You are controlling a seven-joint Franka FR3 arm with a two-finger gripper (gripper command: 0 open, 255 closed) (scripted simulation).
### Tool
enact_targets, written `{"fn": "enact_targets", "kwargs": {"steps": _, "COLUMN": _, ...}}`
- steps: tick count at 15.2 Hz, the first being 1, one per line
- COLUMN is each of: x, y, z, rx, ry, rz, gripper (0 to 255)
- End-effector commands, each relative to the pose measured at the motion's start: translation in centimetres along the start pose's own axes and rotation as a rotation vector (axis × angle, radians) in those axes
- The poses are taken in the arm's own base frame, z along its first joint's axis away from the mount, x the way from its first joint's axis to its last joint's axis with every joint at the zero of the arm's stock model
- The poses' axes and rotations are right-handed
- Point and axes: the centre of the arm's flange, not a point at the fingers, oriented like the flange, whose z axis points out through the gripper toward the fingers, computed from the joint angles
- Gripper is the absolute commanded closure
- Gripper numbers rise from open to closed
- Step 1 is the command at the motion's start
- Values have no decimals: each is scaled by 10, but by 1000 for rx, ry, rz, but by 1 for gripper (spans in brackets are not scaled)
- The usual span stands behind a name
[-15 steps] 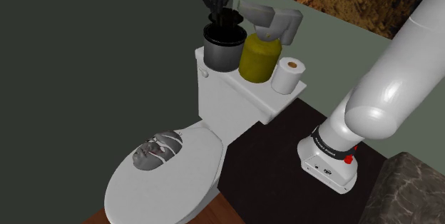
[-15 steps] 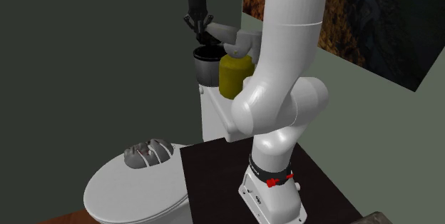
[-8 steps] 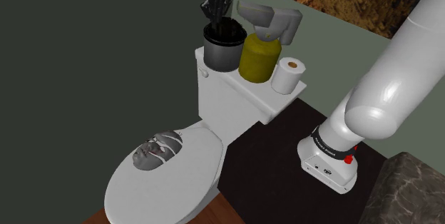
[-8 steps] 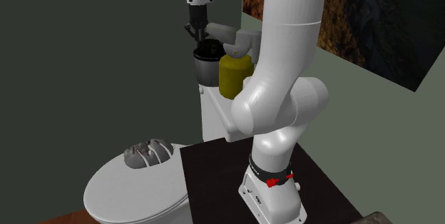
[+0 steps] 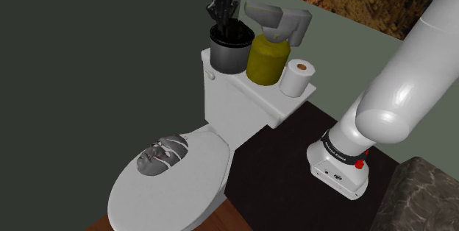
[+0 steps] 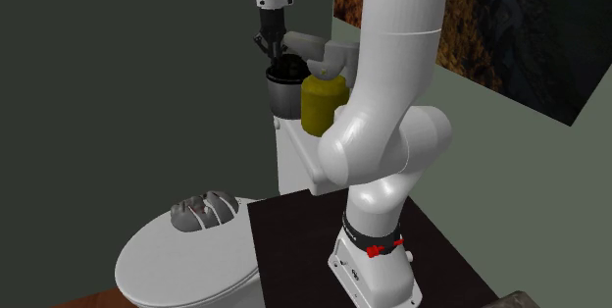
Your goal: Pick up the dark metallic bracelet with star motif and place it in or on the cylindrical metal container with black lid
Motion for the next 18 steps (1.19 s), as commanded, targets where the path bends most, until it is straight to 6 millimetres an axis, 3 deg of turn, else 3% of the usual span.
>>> {"fn": "enact_targets", "kwargs": {"steps": 1, "x": 0, "y": 1, "z": 1, "rx": 0, "ry": -3, "rz": 1, "gripper": 0}}
{"fn": "enact_targets", "kwargs": {"steps": 6, "x": 0, "y": 0, "z": 1, "rx": 0, "ry": -3, "rz": 1, "gripper": 0}}
{"fn": "enact_targets", "kwargs": {"steps": 10, "x": 0, "y": 0, "z": -49, "rx": 0, "ry": -3, "rz": 1, "gripper": 0}}
{"fn": "enact_targets", "kwargs": {"steps": 18, "x": 0, "y": 0, "z": -49, "rx": 0, "ry": -3, "rz": 1, "gripper": 0}}
